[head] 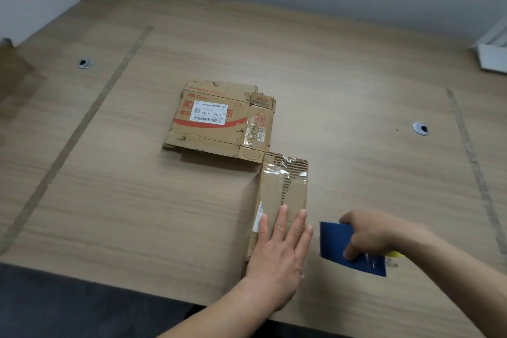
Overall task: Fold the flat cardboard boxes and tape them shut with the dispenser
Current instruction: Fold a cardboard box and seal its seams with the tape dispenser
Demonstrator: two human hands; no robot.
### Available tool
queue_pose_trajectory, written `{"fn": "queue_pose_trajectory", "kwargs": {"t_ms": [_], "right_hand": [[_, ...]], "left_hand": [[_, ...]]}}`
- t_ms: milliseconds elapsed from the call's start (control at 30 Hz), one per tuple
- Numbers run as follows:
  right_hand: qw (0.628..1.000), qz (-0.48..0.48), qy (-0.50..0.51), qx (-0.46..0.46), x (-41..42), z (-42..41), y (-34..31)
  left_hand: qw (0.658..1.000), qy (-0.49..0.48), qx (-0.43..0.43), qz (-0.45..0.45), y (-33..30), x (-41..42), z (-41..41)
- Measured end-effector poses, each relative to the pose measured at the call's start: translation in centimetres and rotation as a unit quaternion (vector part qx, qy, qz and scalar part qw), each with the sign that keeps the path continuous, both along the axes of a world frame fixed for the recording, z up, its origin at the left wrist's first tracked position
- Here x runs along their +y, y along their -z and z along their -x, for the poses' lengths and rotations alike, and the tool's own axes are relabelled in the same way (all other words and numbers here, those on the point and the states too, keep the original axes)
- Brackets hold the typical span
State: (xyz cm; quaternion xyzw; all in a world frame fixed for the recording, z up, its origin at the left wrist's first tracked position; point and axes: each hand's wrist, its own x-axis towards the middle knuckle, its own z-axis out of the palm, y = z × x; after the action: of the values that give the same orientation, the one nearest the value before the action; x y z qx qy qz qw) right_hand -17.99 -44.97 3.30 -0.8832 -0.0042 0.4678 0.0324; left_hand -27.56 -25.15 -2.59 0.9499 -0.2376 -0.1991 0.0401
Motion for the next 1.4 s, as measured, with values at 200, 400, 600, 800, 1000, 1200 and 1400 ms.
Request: {"fn": "queue_pose_trajectory", "kwargs": {"t_ms": [200,400,600,800,1000,1200,1400], "right_hand": [[0.984,-0.100,0.136,-0.056,-2.0,2.1,1.4],[0.970,-0.142,0.190,-0.046,-2.7,4.1,2.6],[0.912,-0.223,0.335,-0.078,-4.9,5.2,3.6],[0.834,-0.235,0.483,-0.125,-6.5,6.2,5.3],[0.785,-0.222,0.563,-0.132,-6.9,8.4,7.4],[0.750,-0.238,0.600,-0.145,-6.2,10.0,6.7],[0.752,-0.246,0.573,-0.212,-5.8,10.7,6.3]], "left_hand": [[1.000,-0.003,0.009,0.004,-0.2,-0.2,-0.2],[1.000,0.007,0.013,-0.002,-0.4,-0.1,-0.4],[1.000,0.005,0.005,0.019,-0.7,-0.3,-0.3],[0.999,0.000,-0.019,0.031,-0.6,-0.3,-0.2],[0.999,0.003,-0.035,0.015,-0.1,-0.1,-0.1],[0.999,0.011,-0.050,0.019,-0.3,-0.2,0.0],[0.999,0.010,-0.023,0.026,-1.0,-0.1,-0.1]]}}
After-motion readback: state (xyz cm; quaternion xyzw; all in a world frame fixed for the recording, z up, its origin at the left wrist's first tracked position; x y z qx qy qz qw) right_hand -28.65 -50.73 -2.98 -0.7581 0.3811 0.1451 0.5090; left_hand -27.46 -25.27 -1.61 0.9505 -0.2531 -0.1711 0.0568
